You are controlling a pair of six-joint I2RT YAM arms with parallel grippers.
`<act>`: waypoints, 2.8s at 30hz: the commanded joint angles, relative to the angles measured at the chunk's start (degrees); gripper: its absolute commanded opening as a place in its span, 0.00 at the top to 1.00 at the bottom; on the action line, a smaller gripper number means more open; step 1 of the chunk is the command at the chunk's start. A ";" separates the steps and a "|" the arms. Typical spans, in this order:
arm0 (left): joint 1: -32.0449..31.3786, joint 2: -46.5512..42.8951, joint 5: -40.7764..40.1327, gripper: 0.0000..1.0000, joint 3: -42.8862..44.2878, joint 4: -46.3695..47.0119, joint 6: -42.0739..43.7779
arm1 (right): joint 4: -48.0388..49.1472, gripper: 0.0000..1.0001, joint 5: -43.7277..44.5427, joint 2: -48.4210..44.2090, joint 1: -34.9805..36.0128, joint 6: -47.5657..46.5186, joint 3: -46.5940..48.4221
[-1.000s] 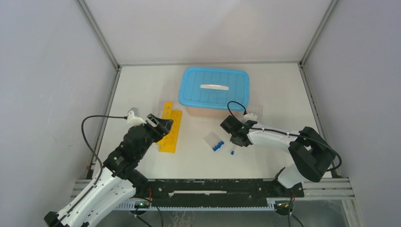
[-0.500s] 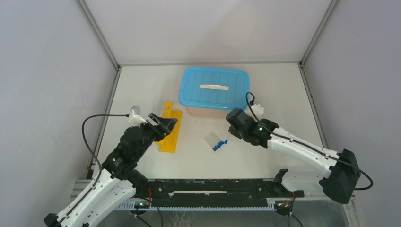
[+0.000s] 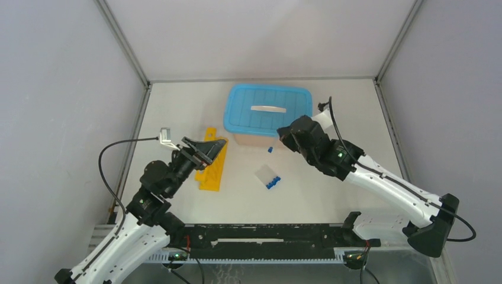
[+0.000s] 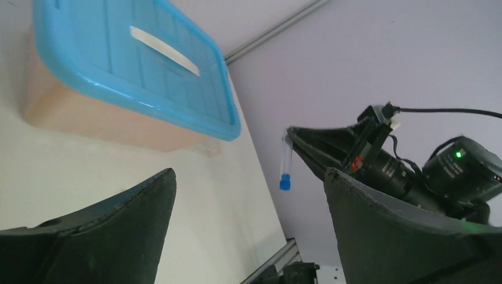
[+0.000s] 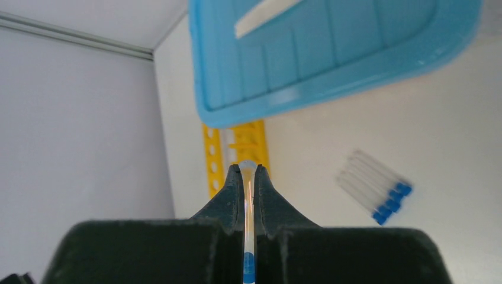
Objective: Organize the chemistry lab equipment
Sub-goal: Pick up the test tube at the center of the board.
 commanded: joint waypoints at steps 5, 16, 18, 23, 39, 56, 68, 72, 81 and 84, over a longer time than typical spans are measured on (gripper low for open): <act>-0.32 5.51 7.18 0.00 2.26 10.67 -0.44 | 16.16 1.00 1.75 4.49 -2.17 -7.32 6.02; -0.34 9.66 5.06 0.07 -1.50 24.17 -14.04 | 34.24 1.00 -0.44 9.08 -3.40 -11.63 4.05; -0.32 11.36 5.09 0.09 -1.14 25.85 -15.08 | 36.20 1.00 -1.39 9.81 -3.64 -11.60 3.52; -0.34 14.40 5.09 0.11 0.48 26.08 -14.71 | 41.35 1.00 -4.76 11.17 -4.39 -10.92 2.35; -0.36 22.98 1.85 0.23 1.51 35.98 -21.11 | 51.76 1.00 -14.23 12.15 -6.69 -10.28 -2.40; -0.95 30.64 3.86 0.31 4.45 41.52 -22.34 | 63.53 1.00 -22.47 13.82 -10.01 -7.36 -7.81; -2.50 37.64 1.48 0.37 5.00 52.55 -26.80 | 70.63 1.00 -26.48 14.23 -13.99 -4.34 -11.43; -2.61 38.59 0.62 0.37 5.73 52.67 -26.98 | 72.01 1.00 -26.97 14.07 -14.84 -3.89 -12.03; -2.77 40.67 -0.49 0.36 7.91 51.92 -29.18 | 78.55 1.00 -28.80 15.54 -15.58 -2.34 -14.35; -3.33 41.18 -0.95 0.36 8.69 50.80 -29.87 | 80.17 1.00 -29.37 16.00 -15.60 -2.78 -14.58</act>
